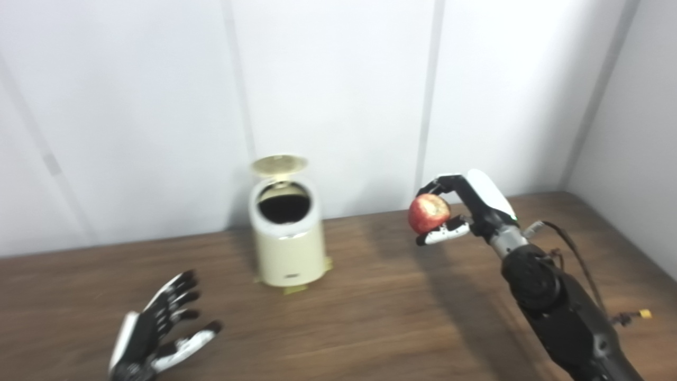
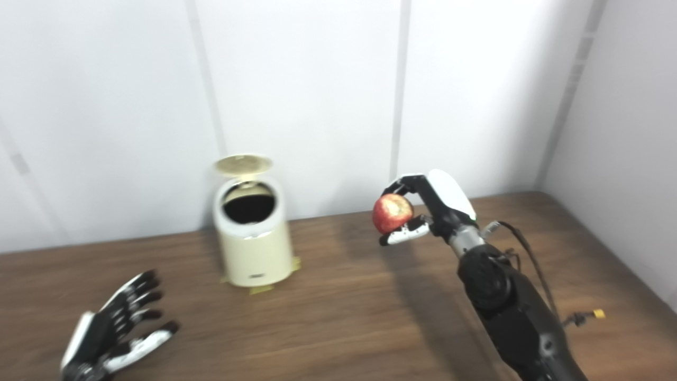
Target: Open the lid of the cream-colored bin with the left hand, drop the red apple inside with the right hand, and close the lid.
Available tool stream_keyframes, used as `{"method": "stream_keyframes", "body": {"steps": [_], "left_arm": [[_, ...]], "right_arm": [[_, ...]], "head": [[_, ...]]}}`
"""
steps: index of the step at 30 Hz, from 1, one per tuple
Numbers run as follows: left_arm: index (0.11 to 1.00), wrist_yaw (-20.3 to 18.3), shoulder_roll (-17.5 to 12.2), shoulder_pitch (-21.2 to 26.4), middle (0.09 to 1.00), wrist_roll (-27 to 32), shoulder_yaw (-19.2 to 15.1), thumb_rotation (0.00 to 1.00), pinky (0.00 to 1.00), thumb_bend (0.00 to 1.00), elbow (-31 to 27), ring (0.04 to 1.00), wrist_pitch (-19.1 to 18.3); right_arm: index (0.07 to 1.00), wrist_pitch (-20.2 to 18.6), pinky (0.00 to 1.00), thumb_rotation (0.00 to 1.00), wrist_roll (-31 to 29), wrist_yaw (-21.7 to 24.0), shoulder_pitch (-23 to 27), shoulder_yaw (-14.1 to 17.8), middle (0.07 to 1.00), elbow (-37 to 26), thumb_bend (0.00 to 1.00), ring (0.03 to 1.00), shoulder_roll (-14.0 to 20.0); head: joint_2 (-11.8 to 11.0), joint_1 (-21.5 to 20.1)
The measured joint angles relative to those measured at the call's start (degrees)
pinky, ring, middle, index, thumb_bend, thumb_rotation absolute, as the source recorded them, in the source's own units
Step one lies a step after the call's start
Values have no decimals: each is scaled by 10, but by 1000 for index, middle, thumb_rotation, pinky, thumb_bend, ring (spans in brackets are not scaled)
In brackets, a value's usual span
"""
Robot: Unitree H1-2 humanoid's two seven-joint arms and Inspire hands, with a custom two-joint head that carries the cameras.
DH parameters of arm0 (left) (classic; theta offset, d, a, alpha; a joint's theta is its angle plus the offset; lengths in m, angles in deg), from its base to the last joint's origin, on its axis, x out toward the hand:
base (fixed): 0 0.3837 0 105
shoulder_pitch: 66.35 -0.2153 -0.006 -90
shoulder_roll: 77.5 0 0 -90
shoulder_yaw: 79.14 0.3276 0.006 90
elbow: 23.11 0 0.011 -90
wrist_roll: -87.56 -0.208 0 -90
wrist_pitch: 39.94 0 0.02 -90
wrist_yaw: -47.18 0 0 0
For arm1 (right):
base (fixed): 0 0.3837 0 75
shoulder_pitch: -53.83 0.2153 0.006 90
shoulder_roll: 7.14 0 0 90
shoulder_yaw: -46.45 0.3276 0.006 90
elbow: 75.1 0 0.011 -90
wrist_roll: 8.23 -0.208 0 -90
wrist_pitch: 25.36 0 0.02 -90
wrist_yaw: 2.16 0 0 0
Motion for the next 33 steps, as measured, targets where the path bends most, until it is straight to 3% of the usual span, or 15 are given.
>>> {"method": "stream_keyframes", "body": {"steps": [1, 3, 5, 8, 14, 21, 28, 33], "left_arm": [[891, 3, 1, 0, 867, 0, 0, 183, 732, 733, 0, 828, 0], [891, 6, 1, 0, 869, -2, 2, 184, 714, 743, 1, 826, 0], [890, 12, 3, 0, 871, -4, 4, 182, 698, 747, 1, 828, 0], [892, 17, 6, 1, 872, -10, 9, 190, 679, 745, 1, 825, 0], [894, 20, 10, 5, 872, -16, 18, 195, 684, 749, 3, 831, 0], [883, 25, 11, 8, 868, -21, 23, 180, 680, 746, 6, 835, -1], [885, 36, 14, 10, 868, -27, 27, 215, 721, 759, 7, 842, -2], [887, 39, 15, 12, 865, -32, 31, 210, 699, 752, 10, 825, -2]], "right_arm": [[493, 2, 700, 0, -3, 4, 4, 0, 477, 4, 531, 626, -5], [492, 5, 544, 1, -6, 5, 12, -1, 475, 11, 531, 544, -9], [483, 10, 509, 3, -5, 6, 18, -3, 488, 14, 530, 541, -10], [486, 29, 519, 3, -6, 7, 32, -10, 482, 23, 530, 546, -20], [517, 23, 604, 1, -8, 28, 54, -24, 453, 7, 526, 593, -68], [525, -49, 415, 2, -7, 32, 80, -21, 441, -14, 522, 441, -132], [532, -57, 410, 0, -35, 28, 109, -8, 439, 13, 521, 414, -173], [534, -57, 423, 0, -41, 10, 120, -5, 440, 28, 520, 420, -183]], "head": [[0, 11], [-3, 33], [-4, 42], [-4, 54], [-7, 67], [-10, 70], [-12, 80], [-12, 84]]}}
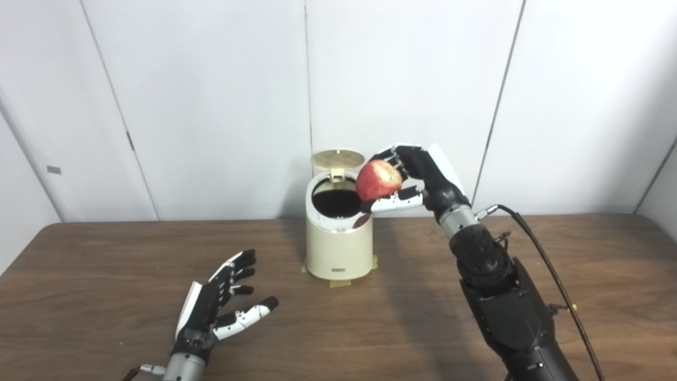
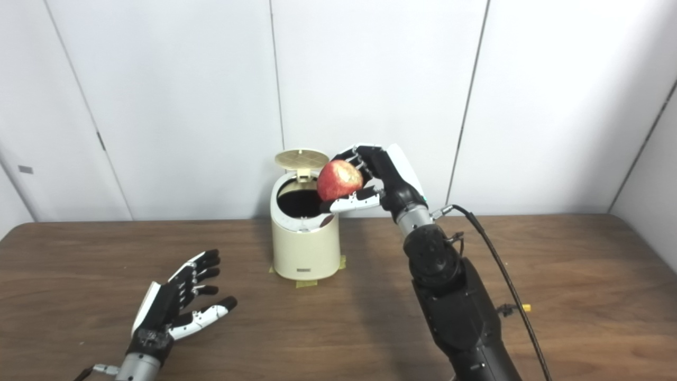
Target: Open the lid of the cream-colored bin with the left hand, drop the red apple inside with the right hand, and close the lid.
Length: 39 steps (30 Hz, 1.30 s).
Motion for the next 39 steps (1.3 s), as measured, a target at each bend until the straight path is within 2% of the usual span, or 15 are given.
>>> {"method": "stream_keyframes", "body": {"steps": [4, 10, 11, 15, 18, 19, 20, 22, 25, 30, 31, 32, 35, 36, 39], "left_arm": [[883, 0, 0, 2, 864, 0, 3, 205, 713, 758, 2, 830, 0], [883, 0, 2, 4, 866, 0, 4, 194, 690, 754, 2, 824, 0], [884, 1, 2, 4, 867, 0, 4, 193, 693, 755, 2, 826, 0], [886, 1, 3, 5, 869, 0, 5, 199, 714, 756, 2, 834, 0], [887, 2, 4, 5, 870, -1, 7, 214, 726, 758, 2, 832, 0], [888, 2, 5, 6, 870, -2, 7, 216, 730, 758, 3, 831, 0], [887, 2, 6, 6, 870, -2, 8, 216, 728, 760, 3, 831, 0], [888, 4, 8, 7, 870, -3, 8, 217, 735, 760, 3, 834, 0], [889, 5, 11, 7, 869, -3, 9, 215, 730, 761, 3, 833, 0], [888, 4, 14, 8, 873, 0, 9, 197, 705, 762, 3, 833, 0], [888, 4, 14, 8, 873, 0, 9, 196, 706, 762, 3, 833, 0], [888, 4, 14, 8, 871, 0, 9, 191, 703, 762, 3, 831, 0], [886, 4, 14, 8, 868, 0, 9, 200, 703, 764, 3, 828, 0], [886, 4, 14, 8, 868, 0, 9, 202, 703, 765, 3, 827, 0], [888, 4, 14, 8, 868, -1, 10, 220, 714, 770, 3, 830, 0]], "right_arm": [[535, -1, 435, 0, 1, -8, 10, -1, 436, 22, 520, 424, -6], [527, -4, 613, 0, 0, -18, 31, -3, 443, 49, 522, 500, -17], [526, -4, 613, 0, 0, -19, 33, -4, 444, 50, 523, 509, -19], [523, -4, 457, 0, 2, -24, 44, -7, 443, 69, 523, 441, -23], [528, -4, 453, 0, 7, -31, 50, -11, 440, 82, 522, 441, -24], [530, -4, 473, 0, 9, -31, 52, -12, 440, 86, 521, 448, -24], [532, -4, 582, 0, 9, -31, 52, -13, 440, 89, 521, 472, -24], [531, -4, 676, 0, 10, -32, 54, -16, 440, 99, 522, 485, -26], [531, -3, 455, 0, 10, -32, 55, -21, 439, 109, 521, 435, -29], [528, -3, 406, 0, 9, -35, 58, -23, 441, 119, 522, 434, -33], [524, -3, 453, 0, 9, -35, 58, -23, 455, 120, 524, 491, -33], [625, -3, 556, 46, 10, -35, 58, -25, 559, 122, 714, 590, -33], [787, -4, 745, 142, 19, -30, 61, -42, 757, 123, 904, 789, -26], [805, -4, 770, 153, 24, -27, 63, -47, 781, 123, 919, 813, -22], [839, -17, 691, 185, 34, -21, 69, -57, 860, 121, 932, 840, -19]], "head": [[0, 0], [1, 2], [3, 2], [4, 5], [5, 9], [5, 10], [6, 11], [6, 11], [7, 12], [8, 13], [8, 13], [8, 13], [10, 15], [10, 15], [10, 15]]}}
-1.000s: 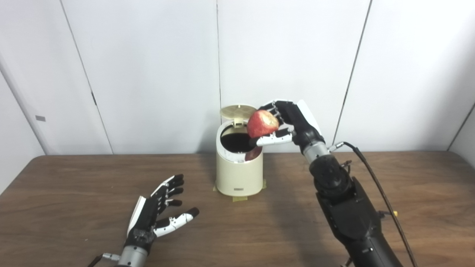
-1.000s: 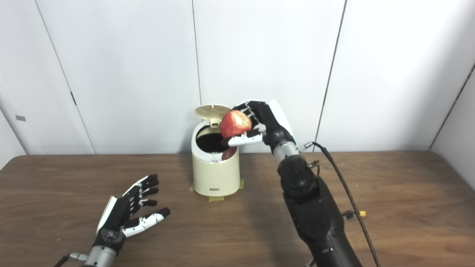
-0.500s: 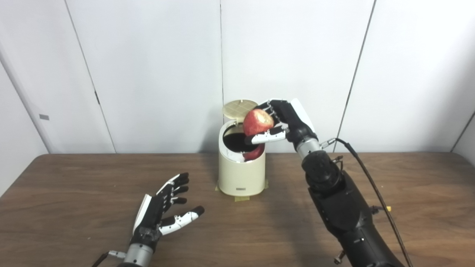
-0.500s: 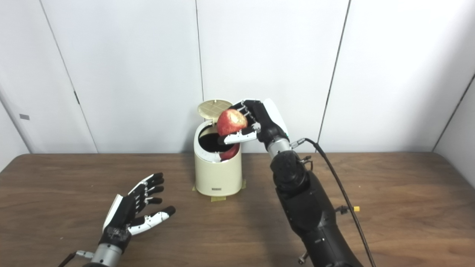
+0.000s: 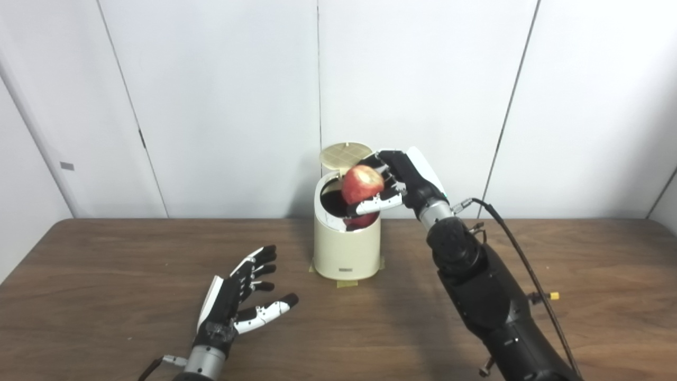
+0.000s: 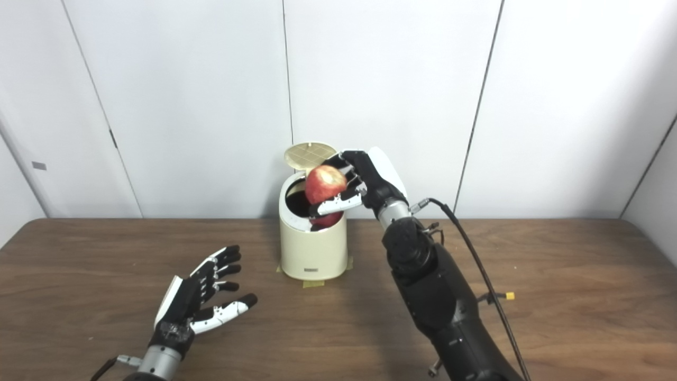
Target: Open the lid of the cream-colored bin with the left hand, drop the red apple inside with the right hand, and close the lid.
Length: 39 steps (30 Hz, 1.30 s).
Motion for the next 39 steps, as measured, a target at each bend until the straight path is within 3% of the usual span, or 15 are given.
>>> {"method": "stream_keyframes", "body": {"steps": [2, 5, 10, 23, 27, 29, 32, 39], "left_arm": [[890, 0, 0, 0, 872, 0, 0, 214, 719, 767, 0, 834, 0], [888, 0, 0, 0, 872, 0, 0, 199, 710, 762, 0, 835, 0], [887, 0, 0, 0, 871, 0, 0, 207, 731, 774, 0, 835, 0], [884, 0, 1, 0, 870, 0, 0, 211, 706, 775, 0, 831, 0], [881, 0, 1, 0, 869, 0, 0, 200, 713, 769, 0, 827, 0], [881, 0, 1, 1, 869, 1, 0, 198, 716, 769, 0, 830, 0], [880, -1, 1, 1, 865, 1, 0, 199, 700, 774, 0, 828, 0], [886, -3, 0, 1, 866, 11, -1, 196, 691, 771, 0, 827, 0]], "right_arm": [[875, -11, 612, 196, 4, 1, 0, -4, 935, -7, 932, 835, 0], [938, -21, 589, 180, 5, 3, -1, -4, 990, -14, 942, 861, 0], [970, -28, 581, 180, 1, 2, -1, -3, 1000, -17, 952, 889, -1], [939, -26, 604, 169, -1, 3, -12, -4, 1000, -31, 924, 873, 1], [883, -23, 629, 149, -1, 5, -26, -4, 929, -50, 900, 836, 4], [807, -16, 603, 135, -2, 3, -40, -2, 826, -68, 863, 771, 4], [764, 8, 556, 153, -13, -3, -76, 10, 767, -94, 836, 709, 3], [774, 68, 541, 207, -33, -23, -150, 42, 771, -118, 807, 671, 20]], "head": [[3, 1], [4, 1], [4, 1], [3, 0], [2, 0], [3, 0], [2, -1], [1, 4]]}}
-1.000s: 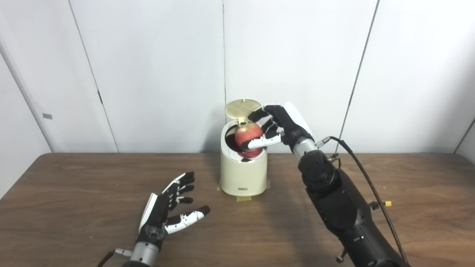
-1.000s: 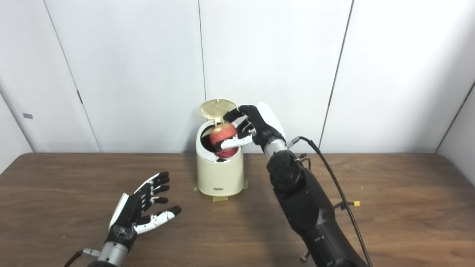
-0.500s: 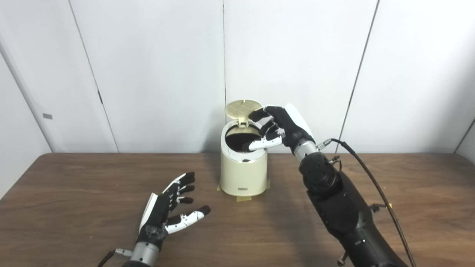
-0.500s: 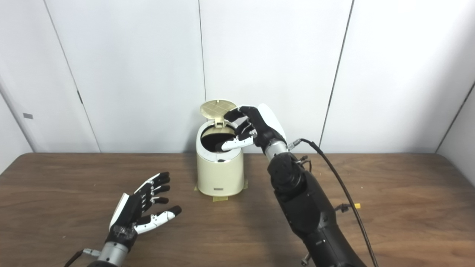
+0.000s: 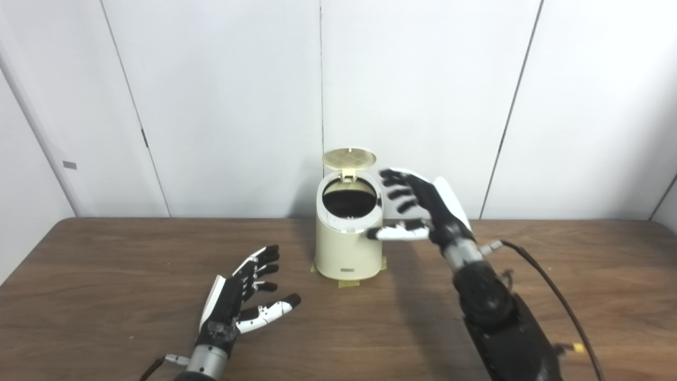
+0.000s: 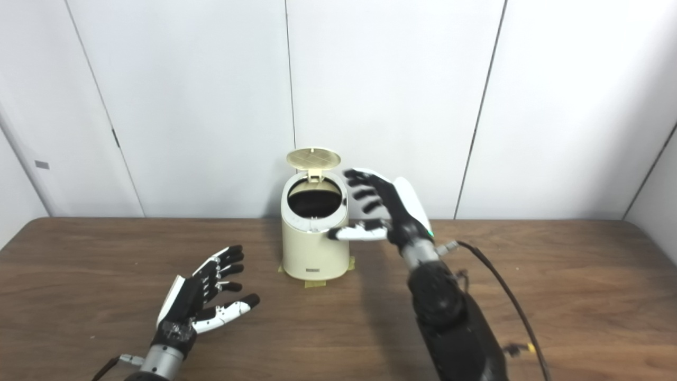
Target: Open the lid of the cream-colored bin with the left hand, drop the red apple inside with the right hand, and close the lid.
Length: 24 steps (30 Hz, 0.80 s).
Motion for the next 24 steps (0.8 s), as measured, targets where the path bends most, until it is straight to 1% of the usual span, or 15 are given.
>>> {"method": "stream_keyframes", "body": {"steps": [4, 7, 10, 15, 19, 21, 24], "left_arm": [[884, 0, -1, 0, 863, 0, 0, 213, 684, 773, 0, 822, 0], [885, -1, -1, 0, 864, 1, 0, 208, 681, 772, 0, 824, 0], [882, -1, -1, 0, 861, 0, 1, 221, 685, 776, 0, 818, 0], [880, -1, -1, 0, 861, -1, 1, 222, 697, 782, -1, 823, -1], [879, -1, -1, 0, 862, -1, 1, 220, 699, 780, -1, 824, -1], [880, 0, -1, 0, 859, -5, 1, 227, 708, 779, -2, 821, -1], [878, 1, -1, 0, 854, -12, 0, 201, 700, 773, -4, 813, -1]], "right_arm": [[800, 33, 554, 217, -28, 1, -25, 22, 793, -1, 800, 680, 14], [802, 43, 557, 196, -59, 11, -40, 39, 807, -2, 792, 685, 22], [809, 60, 534, 187, -78, 24, -56, 41, 818, -1, 795, 676, 30], [791, 64, 534, 139, -92, 33, -77, 40, 807, 2, 781, 663, 27], [772, 63, 504, 110, -96, 45, -92, 36, 787, 0, 770, 649, 24], [767, 61, 491, 94, -104, 47, -97, 37, 782, -1, 770, 644, 20], [766, 60, 506, 89, -107, 48, -105, 36, 779, -1, 784, 639, 9]], "head": [[0, 2], [0, 4], [0, 4], [-1, 6], [-1, 10], [-1, 10], [-2, 11]]}}
